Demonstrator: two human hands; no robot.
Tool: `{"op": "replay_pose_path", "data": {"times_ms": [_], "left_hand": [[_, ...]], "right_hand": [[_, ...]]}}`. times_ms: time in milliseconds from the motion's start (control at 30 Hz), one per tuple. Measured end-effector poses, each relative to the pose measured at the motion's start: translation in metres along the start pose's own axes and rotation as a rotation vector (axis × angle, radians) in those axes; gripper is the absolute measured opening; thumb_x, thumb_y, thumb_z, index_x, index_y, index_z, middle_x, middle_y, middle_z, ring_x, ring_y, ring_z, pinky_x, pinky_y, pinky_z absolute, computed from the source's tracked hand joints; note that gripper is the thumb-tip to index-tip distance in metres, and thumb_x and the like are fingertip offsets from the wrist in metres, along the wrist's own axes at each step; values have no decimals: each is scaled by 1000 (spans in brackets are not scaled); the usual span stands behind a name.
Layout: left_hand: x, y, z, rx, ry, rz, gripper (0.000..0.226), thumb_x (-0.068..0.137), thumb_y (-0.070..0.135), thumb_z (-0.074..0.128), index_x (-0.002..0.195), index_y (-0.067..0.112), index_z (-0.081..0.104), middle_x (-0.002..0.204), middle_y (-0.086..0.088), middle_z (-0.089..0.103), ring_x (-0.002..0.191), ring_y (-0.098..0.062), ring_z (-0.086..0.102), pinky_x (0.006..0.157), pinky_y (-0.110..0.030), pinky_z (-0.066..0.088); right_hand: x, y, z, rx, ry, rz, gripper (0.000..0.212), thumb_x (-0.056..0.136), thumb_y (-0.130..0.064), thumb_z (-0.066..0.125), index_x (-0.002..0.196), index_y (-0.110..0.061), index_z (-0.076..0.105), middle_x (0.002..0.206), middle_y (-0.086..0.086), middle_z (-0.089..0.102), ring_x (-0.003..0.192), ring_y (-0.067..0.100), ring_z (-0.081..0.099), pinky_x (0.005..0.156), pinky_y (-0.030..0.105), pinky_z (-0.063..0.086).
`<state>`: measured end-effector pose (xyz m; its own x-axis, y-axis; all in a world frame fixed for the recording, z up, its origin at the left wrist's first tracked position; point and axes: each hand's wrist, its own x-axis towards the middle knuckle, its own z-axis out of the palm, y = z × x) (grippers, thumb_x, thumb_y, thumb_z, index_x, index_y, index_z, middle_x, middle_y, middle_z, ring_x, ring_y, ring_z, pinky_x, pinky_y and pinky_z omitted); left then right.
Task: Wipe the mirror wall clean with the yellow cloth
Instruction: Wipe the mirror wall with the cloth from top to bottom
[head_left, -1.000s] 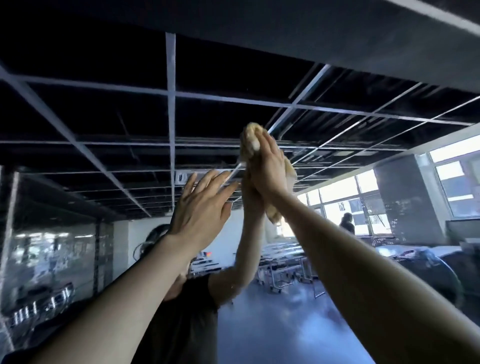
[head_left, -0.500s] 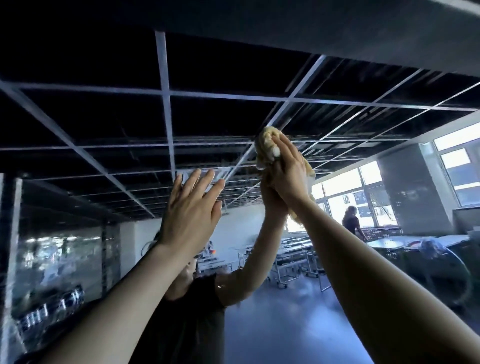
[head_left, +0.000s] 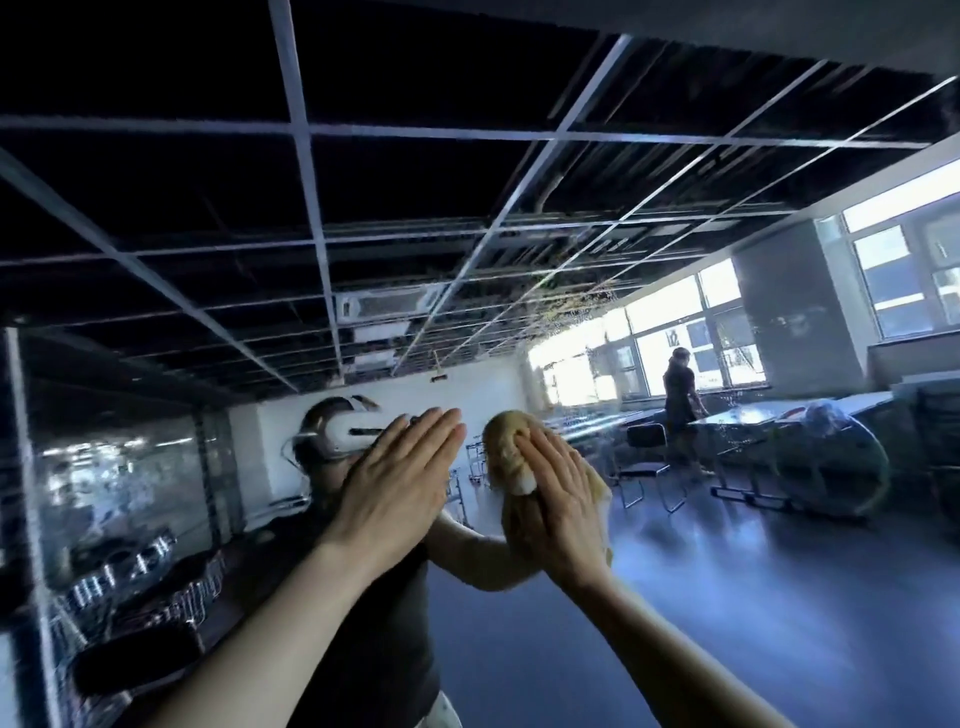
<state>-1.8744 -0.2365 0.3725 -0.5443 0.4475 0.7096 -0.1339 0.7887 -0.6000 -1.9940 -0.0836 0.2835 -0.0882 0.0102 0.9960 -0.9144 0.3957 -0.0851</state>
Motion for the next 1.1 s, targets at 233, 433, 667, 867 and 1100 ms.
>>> {"op": "replay_pose_path", "data": {"times_ms": [233,433,667,867,1100], "left_hand": [[-51,-39,-27,5,-56,-5,52,78,15,36,125,10,59,134,-6,54,125,-20,49,111,-31,15],[-93,-52,-34,-39,-39,-55,61,63,-2,77,121,4,61,129,-11,57,123,-20,39,111,-28,15],[-111,-51,-34,-25,-29,18,49,73,7,53,122,4,60,130,-12,57,125,-20,37,112,-29,13],[-134,-53,-26,-51,-75,61,49,79,14,38,122,5,59,131,-12,55,125,-21,39,110,-33,21],[-160,-40,-13,-83,-117,56,53,75,13,34,122,6,59,132,-12,55,125,-22,38,112,-30,13]], "right_hand": [[85,-52,25,84,173,314,65,81,-35,31,142,-12,40,150,6,35,138,18,26,114,35,13],[4,-104,62,24,-23,-7,53,90,-26,45,143,-19,39,150,0,35,142,17,24,116,39,17],[23,-45,15,-104,0,93,58,81,-31,43,138,-16,48,145,6,44,129,21,44,103,40,37],[12,-28,15,8,151,404,64,84,-35,29,142,-11,39,150,9,35,137,25,34,112,44,24],[-81,-58,36,-34,67,222,51,90,-24,38,140,-14,37,148,4,35,138,24,31,108,46,29]]}}
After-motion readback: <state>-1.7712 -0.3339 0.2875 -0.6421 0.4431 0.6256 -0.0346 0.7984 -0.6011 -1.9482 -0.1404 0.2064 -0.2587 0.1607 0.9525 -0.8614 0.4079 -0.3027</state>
